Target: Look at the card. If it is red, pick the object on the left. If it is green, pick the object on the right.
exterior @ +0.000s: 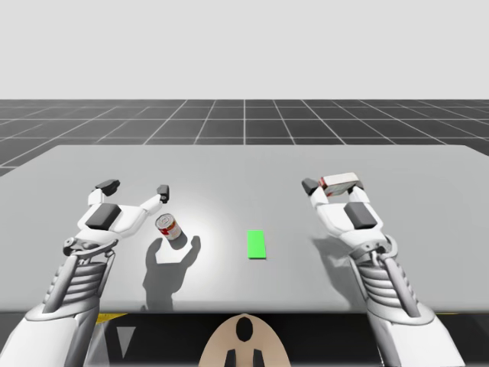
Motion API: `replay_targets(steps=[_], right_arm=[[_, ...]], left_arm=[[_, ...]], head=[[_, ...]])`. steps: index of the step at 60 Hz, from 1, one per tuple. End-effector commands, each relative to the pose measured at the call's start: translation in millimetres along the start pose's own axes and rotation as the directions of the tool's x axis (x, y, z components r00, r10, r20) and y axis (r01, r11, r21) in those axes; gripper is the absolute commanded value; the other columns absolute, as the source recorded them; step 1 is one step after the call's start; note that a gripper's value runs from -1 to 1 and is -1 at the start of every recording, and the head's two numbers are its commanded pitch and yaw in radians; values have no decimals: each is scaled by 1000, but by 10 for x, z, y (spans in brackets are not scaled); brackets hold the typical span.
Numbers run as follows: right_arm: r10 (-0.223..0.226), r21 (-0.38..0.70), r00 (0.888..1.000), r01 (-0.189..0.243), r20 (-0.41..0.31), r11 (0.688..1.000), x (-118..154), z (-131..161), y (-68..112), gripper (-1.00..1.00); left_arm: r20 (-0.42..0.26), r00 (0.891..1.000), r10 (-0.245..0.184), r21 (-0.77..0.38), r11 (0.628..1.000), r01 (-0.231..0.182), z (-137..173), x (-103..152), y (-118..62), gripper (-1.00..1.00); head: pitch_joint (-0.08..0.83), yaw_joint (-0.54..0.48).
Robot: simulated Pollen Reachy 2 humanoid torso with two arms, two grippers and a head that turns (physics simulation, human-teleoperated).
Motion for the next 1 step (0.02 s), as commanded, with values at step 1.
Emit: replay_targets(steps=[1], right_arm=[[-22,-5,979,23,201,1000,814,37,-61,1000]], left_arm=[[1,1000,0,0,1000,0,-1,-1,5,-1000]], head=[[197,-353]])
